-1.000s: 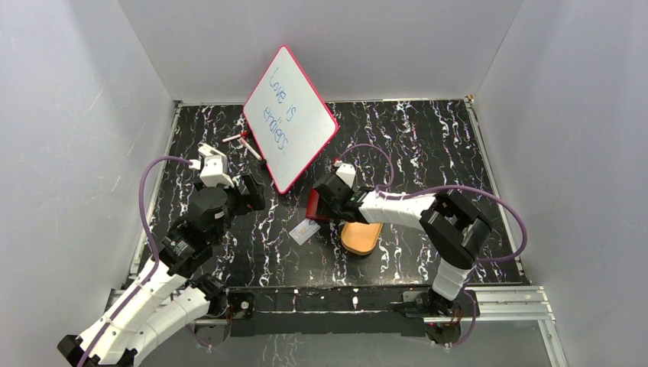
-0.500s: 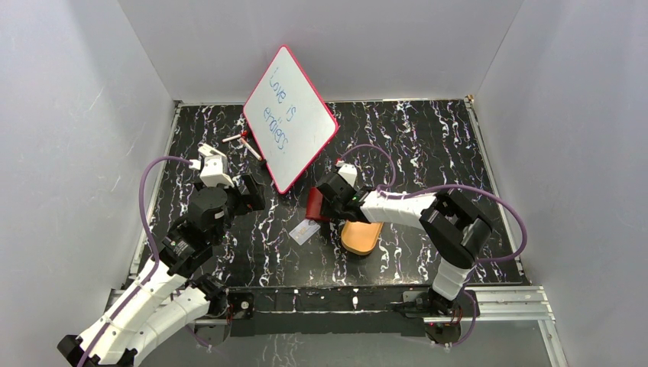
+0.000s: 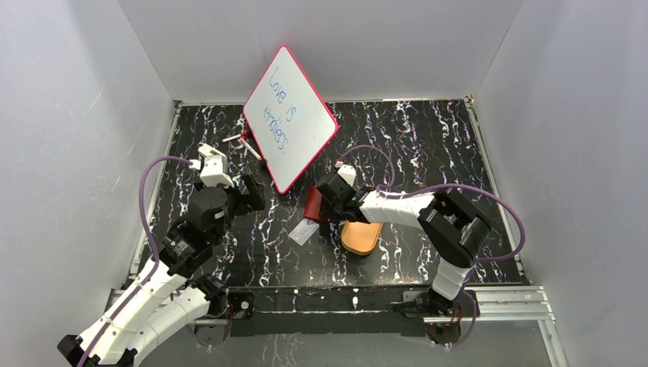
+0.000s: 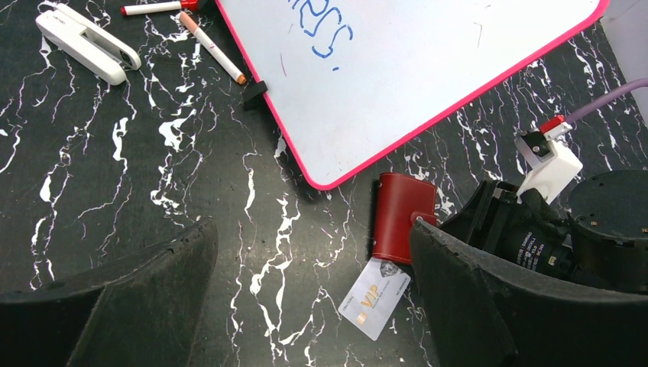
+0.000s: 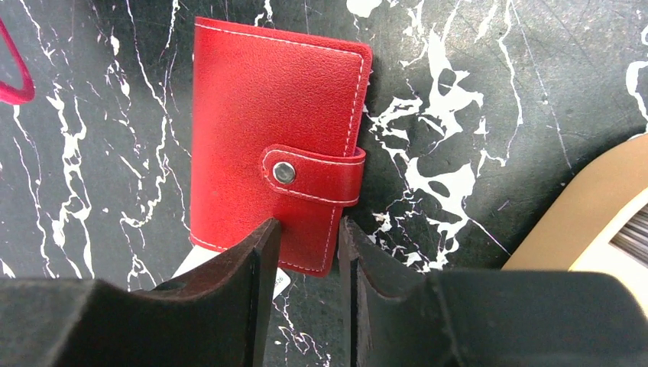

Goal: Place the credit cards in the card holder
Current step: Move the card holder to the center of the board.

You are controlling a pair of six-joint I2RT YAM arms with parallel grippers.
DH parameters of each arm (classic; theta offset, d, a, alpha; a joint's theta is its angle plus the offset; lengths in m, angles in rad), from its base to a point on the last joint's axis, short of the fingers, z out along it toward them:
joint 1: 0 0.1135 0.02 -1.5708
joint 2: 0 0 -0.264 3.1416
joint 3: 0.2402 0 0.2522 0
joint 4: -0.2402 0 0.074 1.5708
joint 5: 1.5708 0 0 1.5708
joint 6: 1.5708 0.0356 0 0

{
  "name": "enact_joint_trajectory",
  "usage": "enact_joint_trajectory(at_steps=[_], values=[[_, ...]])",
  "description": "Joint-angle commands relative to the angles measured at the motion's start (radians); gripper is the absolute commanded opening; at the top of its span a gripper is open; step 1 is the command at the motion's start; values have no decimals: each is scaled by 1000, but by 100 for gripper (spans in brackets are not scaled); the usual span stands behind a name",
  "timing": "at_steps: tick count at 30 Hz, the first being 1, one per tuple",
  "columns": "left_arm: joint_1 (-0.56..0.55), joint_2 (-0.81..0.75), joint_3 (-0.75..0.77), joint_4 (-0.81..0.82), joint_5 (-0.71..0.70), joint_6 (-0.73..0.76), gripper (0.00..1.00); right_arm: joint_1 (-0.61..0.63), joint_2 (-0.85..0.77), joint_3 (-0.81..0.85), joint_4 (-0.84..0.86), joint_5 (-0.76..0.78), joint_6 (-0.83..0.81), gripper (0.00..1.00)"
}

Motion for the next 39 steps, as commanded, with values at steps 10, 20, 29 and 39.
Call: enact_joint_trajectory(at_steps=[10,20,29,39], values=[[-2,-11,9,-2,-7,6,92,-3,-58,-42,38,-11,-8,8],[-2,-7,9,-2,-10,7,92,12,-161,-59,29,-45,-27,0],[-1,-4,9,-2,-27,8,92,50,-276,-99,-4,-97,-22,0],[-2,-3,9,-5,-38,11,92,123,-353,-182,-12,-159,17,0]])
